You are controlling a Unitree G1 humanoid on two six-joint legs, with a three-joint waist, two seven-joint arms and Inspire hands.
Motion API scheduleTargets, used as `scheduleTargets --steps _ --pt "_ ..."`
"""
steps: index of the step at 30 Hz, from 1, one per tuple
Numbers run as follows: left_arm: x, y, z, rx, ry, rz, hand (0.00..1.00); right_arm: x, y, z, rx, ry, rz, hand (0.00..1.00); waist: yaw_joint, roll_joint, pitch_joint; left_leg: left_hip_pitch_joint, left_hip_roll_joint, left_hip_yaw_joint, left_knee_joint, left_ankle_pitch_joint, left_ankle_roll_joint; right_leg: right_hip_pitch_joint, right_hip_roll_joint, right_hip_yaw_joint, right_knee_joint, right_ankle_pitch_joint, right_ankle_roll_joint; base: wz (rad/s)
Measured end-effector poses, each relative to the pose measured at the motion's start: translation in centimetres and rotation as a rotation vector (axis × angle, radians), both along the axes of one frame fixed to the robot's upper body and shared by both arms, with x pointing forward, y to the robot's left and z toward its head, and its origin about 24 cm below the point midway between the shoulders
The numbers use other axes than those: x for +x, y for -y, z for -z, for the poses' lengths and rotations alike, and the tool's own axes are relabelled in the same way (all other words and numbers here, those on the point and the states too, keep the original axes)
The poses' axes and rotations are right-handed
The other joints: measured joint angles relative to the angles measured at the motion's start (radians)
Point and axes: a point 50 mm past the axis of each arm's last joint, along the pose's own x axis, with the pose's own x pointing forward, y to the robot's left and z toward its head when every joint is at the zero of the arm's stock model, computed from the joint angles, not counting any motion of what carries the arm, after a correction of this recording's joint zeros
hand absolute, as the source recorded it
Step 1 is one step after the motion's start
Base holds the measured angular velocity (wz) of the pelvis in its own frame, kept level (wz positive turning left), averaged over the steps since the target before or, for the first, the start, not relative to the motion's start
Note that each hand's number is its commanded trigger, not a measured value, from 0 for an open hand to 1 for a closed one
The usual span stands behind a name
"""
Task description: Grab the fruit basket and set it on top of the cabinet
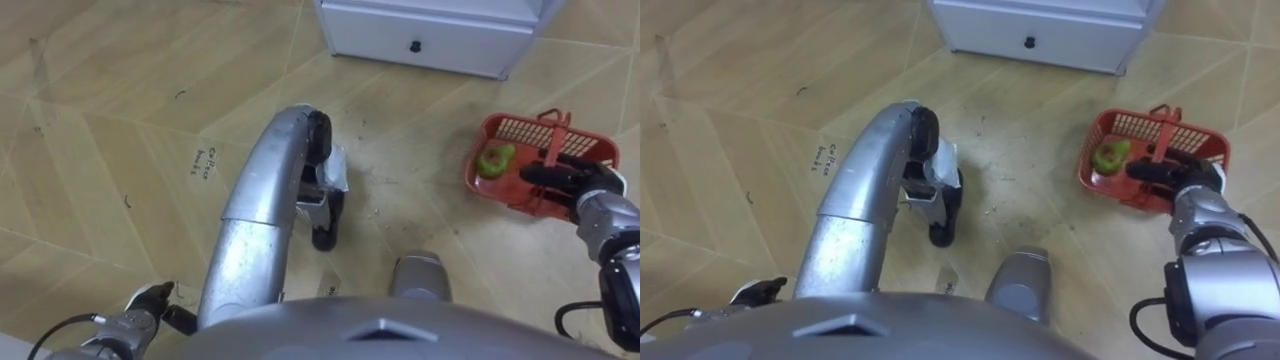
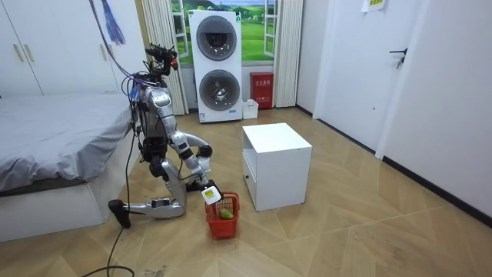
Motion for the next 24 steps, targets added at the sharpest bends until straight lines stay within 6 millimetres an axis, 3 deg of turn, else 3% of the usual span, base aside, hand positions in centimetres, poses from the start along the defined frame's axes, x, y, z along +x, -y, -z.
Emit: scheduleTargets --steps 18,24 --pt "1.7 0.6 0.0 -0.021 0.045 -0.023 0.0 0.0 0.2 -0.1 -0.011 -0.022 -0.006 1.0 -0.004 -0.012 0.0056 -0.012 -0.006 0.002 -0.003 0.005 -0.004 -0.011 -0.001 -0.003 0.003 -0.003 0.004 0.0" --pt "2.3 0.6 -0.1 -0.02 0.051 -0.029 0.0 0.3 -0.1 -0.1 0.019 0.003 0.014 1.0 0.0 -0.037 0.0128 -0.015 0.001 -0.005 0.004 0.005 -0.002 -0.013 0.005 0.0 0.005 -0.004 0.002 -0.02"
